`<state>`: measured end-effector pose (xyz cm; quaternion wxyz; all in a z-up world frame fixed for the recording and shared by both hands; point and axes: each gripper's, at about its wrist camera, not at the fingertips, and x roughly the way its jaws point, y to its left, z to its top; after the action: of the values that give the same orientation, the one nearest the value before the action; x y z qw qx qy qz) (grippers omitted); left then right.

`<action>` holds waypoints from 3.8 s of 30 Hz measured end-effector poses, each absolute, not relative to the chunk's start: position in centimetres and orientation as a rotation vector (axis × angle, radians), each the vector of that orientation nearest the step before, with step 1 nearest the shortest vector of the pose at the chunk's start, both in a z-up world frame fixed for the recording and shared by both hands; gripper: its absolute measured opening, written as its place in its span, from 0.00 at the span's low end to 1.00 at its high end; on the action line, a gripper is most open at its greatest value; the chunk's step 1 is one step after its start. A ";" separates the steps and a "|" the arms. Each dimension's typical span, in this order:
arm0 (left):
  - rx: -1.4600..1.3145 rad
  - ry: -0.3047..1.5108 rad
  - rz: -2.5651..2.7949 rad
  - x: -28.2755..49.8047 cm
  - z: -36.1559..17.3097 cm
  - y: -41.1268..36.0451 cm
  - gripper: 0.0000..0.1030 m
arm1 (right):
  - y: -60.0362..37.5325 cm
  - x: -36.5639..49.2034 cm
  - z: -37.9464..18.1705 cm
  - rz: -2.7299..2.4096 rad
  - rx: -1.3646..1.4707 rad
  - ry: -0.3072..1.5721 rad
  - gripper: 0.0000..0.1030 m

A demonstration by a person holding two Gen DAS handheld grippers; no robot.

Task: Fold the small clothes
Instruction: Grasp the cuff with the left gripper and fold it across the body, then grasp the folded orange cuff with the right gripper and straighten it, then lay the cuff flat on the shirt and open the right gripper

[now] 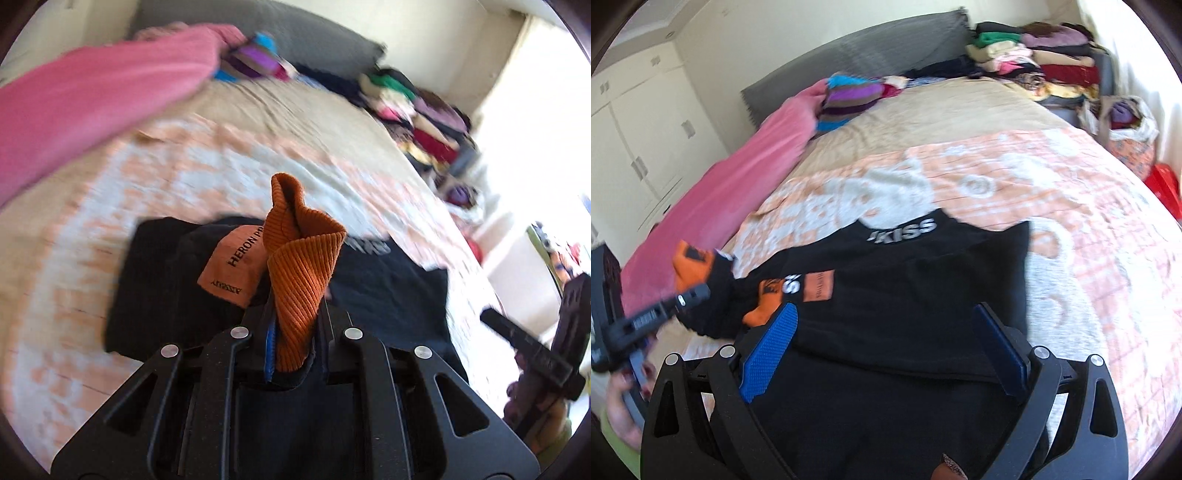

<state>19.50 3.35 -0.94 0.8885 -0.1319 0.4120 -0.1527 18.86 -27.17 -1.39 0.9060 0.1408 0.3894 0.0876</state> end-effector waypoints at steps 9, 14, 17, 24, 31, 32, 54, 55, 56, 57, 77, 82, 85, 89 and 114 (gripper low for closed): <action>-0.163 0.975 -0.441 20.2 -6.0 -1.7 0.15 | -28.7 19.0 -2.9 0.145 0.328 0.841 0.92; -0.128 1.021 -0.518 19.9 -7.9 -2.9 0.40 | -27.4 19.2 -3.5 0.160 0.308 0.865 0.92; -0.124 1.044 -0.571 19.3 -8.0 -3.2 0.56 | -26.9 19.4 -3.6 0.171 0.306 0.876 0.92; -0.021 1.004 -0.517 18.3 -5.4 -1.6 0.69 | -25.0 19.7 -4.7 0.233 0.332 0.929 0.92; -0.019 0.889 -0.213 21.2 -3.2 5.9 0.71 | -20.8 20.3 -7.1 0.299 0.342 1.039 0.92; -0.034 0.885 -0.195 21.4 -3.1 6.6 0.71 | -20.3 20.4 -7.5 0.304 0.355 1.054 0.91; -0.117 0.824 -0.094 22.8 -3.1 10.1 0.71 | -16.6 21.8 -9.6 0.352 0.292 1.060 0.08; -0.119 0.822 -0.094 22.8 -3.1 10.2 0.71 | -16.7 21.6 -9.1 0.364 0.302 1.047 0.08; -0.124 0.819 -0.097 22.9 -3.0 10.2 0.71 | -17.2 21.4 -8.3 0.386 0.313 1.025 0.08; -0.126 0.815 -0.100 22.8 -3.1 10.2 0.71 | -17.7 21.2 -7.4 0.402 0.312 1.003 0.08; -0.032 0.759 -0.289 23.2 -4.2 3.4 0.71 | -27.1 24.3 -1.1 0.200 0.133 0.861 0.05; 0.001 0.780 -0.351 23.5 -5.6 1.1 0.71 | -28.5 25.2 -3.1 0.135 0.074 0.901 0.05; 0.001 0.831 -0.391 24.0 -7.0 0.3 0.71 | -29.1 25.4 -4.7 0.096 0.046 0.925 0.05; 0.027 0.879 -0.383 24.5 -8.7 -0.4 0.71 | -29.9 25.6 -6.8 0.069 0.068 0.955 0.05; 0.042 0.918 -0.340 23.9 -7.3 -0.4 0.71 | -30.7 21.3 -5.2 0.083 0.103 0.861 0.28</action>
<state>23.90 -0.44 -7.34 0.8824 0.0204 0.4408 -0.1635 21.26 -30.71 -5.22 0.9066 0.0500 0.4171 0.0400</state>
